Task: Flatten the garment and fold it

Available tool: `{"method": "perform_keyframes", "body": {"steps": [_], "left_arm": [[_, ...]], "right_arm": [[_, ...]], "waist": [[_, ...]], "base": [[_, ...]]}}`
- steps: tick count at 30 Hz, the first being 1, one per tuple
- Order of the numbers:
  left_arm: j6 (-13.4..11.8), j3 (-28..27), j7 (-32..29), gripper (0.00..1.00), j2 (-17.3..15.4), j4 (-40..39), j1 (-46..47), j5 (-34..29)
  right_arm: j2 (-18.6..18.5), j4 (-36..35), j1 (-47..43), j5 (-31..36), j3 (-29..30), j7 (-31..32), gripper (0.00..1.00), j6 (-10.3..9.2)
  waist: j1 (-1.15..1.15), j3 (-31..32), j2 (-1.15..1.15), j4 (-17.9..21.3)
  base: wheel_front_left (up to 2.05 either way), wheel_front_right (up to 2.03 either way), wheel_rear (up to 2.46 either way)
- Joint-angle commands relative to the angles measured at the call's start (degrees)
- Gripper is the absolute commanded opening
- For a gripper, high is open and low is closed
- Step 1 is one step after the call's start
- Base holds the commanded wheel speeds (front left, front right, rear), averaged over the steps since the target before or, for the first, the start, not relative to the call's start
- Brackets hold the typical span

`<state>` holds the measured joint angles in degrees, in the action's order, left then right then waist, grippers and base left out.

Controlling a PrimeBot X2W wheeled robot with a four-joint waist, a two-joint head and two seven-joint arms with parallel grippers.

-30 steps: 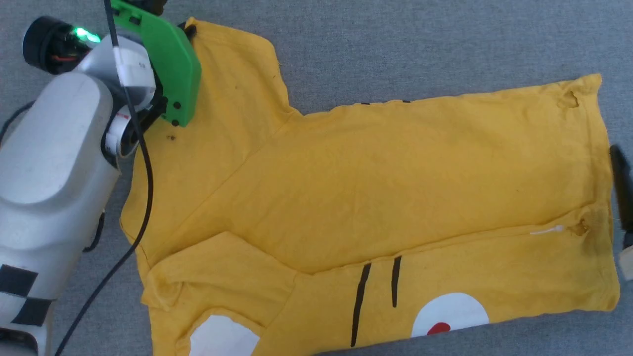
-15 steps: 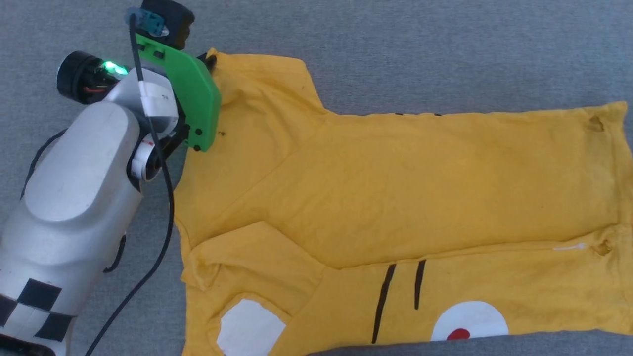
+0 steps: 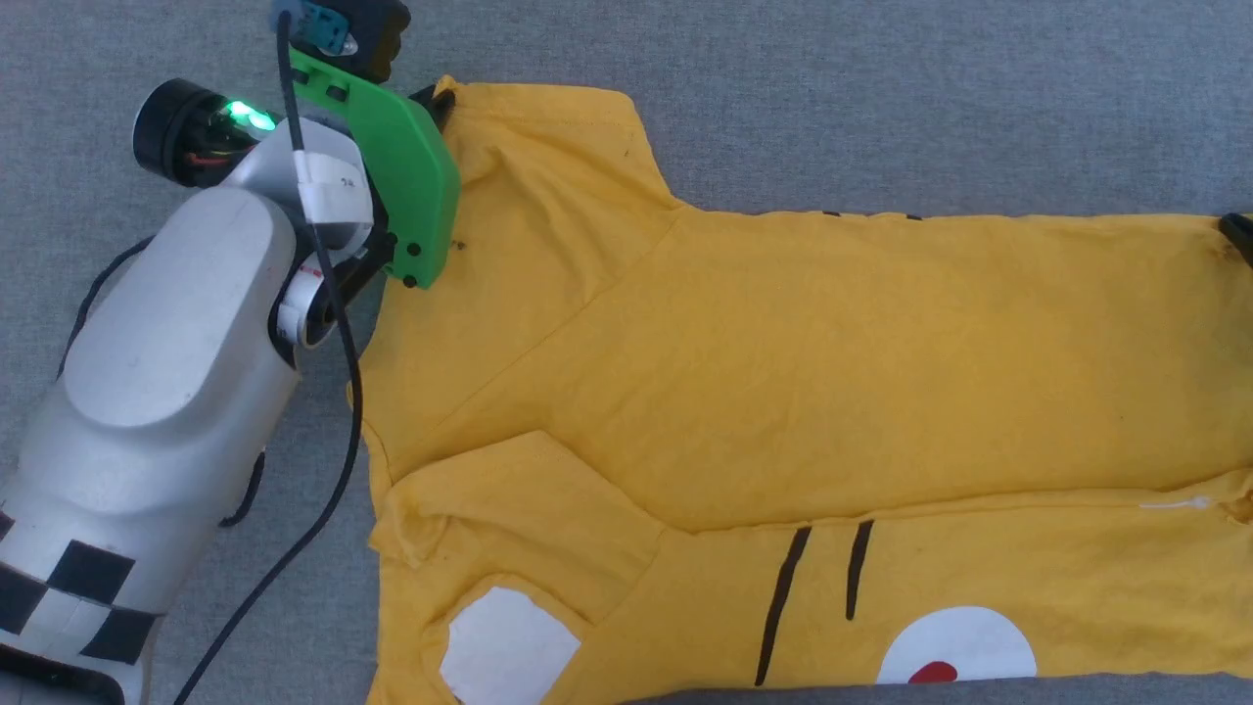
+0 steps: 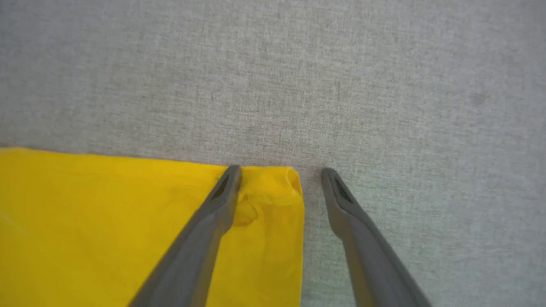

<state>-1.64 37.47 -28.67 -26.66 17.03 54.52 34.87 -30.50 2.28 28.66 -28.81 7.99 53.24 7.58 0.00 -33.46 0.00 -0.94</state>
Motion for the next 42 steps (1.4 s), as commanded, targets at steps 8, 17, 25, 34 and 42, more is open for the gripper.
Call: {"method": "perform_keyframes", "body": {"steps": [8,17,25,34,42], "left_arm": [[-0.7,-0.7,3.6,0.0,-0.2,0.7,1.8,-0.7],[-1.3,-4.0,15.4,0.0,-0.4,1.8,1.3,-1.3],[-1.1,-3.5,23.3,0.0,-2.1,-3.0,-6.0,-2.2],[-6.7,-4.1,33.1,0.0,-4.3,-15.3,-24.2,-2.0],[-12.6,-2.6,36.2,0.0,-3.3,-19.3,-41.6,1.0]], "right_arm": [[2.1,-0.9,0.2,2.2,1.6,-1.1,0.0,-0.09],[1.6,-0.2,3.6,4.6,0.6,-13.6,0.0,-0.09],[0.7,-1.1,-1.8,2.5,-0.8,-19.9,0.0,-0.09],[3.0,-3.3,-15.5,-0.5,2.2,-27.5,0.0,-0.09],[7.8,-2.4,-27.1,-0.6,4.0,-31.3,0.0,-0.09]], "waist": [[0.0,-0.2,0.0,0.1],[0.0,4.7,0.0,0.3],[0.0,10.2,0.0,-0.6],[0.0,15.4,0.0,-1.8],[0.0,17.7,0.0,-1.8]], "base": [[0.0,0.0,0.0],[0.0,0.0,0.0],[0.0,0.0,0.0],[0.0,0.0,0.0],[0.0,0.0,0.0]]}}
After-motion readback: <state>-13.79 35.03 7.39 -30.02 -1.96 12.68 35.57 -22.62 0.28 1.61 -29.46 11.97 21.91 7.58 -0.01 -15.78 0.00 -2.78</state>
